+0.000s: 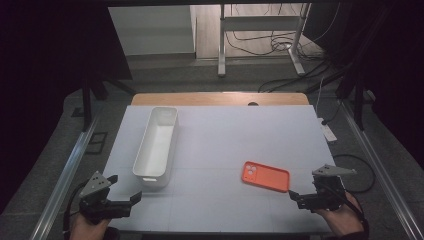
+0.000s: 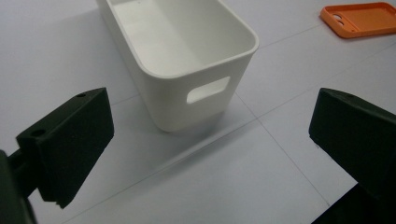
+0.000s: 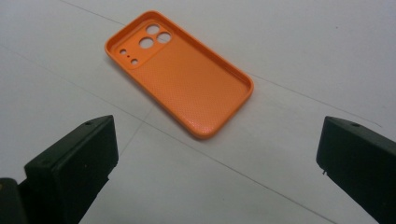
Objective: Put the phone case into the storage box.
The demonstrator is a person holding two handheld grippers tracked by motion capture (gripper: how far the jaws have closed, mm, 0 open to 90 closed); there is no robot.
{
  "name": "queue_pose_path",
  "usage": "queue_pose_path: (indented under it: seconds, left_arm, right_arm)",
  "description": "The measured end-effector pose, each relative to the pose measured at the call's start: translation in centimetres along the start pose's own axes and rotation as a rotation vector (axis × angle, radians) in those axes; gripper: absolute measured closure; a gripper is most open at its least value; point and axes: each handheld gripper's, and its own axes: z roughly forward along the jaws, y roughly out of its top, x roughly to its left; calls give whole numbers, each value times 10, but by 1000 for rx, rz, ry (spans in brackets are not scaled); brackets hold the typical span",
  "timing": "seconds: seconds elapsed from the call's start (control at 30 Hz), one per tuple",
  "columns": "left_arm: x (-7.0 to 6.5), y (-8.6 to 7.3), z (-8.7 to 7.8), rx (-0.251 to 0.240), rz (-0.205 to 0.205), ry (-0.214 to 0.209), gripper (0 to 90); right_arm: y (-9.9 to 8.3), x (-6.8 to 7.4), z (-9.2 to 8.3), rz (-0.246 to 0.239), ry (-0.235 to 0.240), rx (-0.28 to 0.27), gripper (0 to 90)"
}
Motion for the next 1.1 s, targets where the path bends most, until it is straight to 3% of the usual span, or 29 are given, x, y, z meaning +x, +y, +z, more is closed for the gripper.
queue_pose_path:
  seconds: [0.5, 1.1]
  left_arm:
    - [0, 0, 0, 3, -3, -4, 7]
    - [0, 1, 1, 8, -1, -2, 12]
  right_arm:
    - [13, 0, 12, -5, 30, 27, 0]
    - [27, 1, 28, -30, 16, 37, 0]
